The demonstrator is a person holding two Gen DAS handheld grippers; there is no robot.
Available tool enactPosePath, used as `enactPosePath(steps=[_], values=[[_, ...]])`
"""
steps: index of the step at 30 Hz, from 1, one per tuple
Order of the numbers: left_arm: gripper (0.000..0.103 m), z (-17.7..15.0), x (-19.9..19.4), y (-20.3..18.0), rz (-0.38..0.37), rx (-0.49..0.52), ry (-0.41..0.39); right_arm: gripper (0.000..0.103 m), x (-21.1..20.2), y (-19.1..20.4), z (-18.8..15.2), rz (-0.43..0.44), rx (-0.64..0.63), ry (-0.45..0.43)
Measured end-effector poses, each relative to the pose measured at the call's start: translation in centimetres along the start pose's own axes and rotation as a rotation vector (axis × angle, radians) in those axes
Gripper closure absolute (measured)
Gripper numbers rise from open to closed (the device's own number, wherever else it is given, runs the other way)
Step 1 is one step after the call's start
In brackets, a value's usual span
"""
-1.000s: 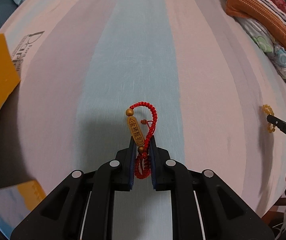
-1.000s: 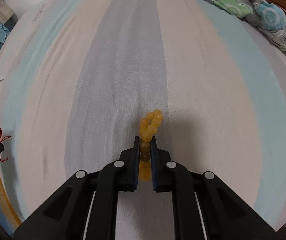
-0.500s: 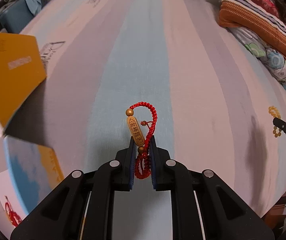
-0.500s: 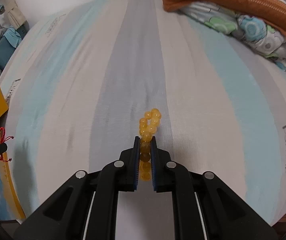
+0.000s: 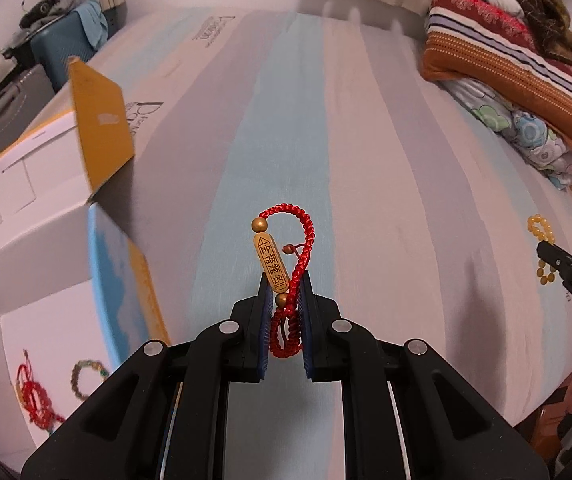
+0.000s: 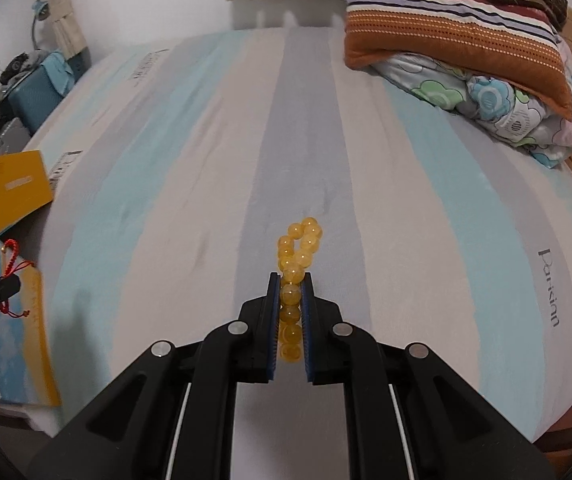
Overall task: Organize jewelry
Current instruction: 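Lift both bracelets and carry them over the cardboard box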
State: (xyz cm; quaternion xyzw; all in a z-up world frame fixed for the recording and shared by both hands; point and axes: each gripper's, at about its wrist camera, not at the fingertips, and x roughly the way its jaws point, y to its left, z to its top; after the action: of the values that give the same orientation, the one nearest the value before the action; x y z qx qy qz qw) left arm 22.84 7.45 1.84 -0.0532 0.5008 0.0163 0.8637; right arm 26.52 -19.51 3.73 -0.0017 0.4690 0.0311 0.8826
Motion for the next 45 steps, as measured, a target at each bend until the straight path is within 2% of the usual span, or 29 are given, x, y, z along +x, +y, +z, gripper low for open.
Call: enactPosePath(steps=[7,10,20,28,35,45], values=[[0.091,-2.6,-4.1,0.7,0.023,0.024,-0.077,0.094,-3.4,3.5,-2.3,0.029,-0.035,-0.034],[0.091,-3.6,-5.7,1.6,0.056,0.028,-0.106,0.094,-4.5,5.4,-3.2,0.042,-0.052,-0.046],[0.091,-5.5,-11.1,7.0,0.121,-0.016,-0.181,0.094,-7.1,12.6,-5.1,0.099,-0.108,-0.052],[0.091,-7.8,-13.0,13.8,0.159,-0.099,-0.174,0.094,-9.3,20.1,-5.8,0.169,-0.192,-0.074],[0.091,-9.8,-14.3,20.0,0.2,-0.165,-0.159,0.094,-9.7,26.8,-7.0,0.229,-0.266,-0.075],[0.091,-12.7,-14.4,25.8,0.217,-0.236,-0.136,0.094,-9.6,34.7,-9.0,0.313,-0.37,-0.074]])
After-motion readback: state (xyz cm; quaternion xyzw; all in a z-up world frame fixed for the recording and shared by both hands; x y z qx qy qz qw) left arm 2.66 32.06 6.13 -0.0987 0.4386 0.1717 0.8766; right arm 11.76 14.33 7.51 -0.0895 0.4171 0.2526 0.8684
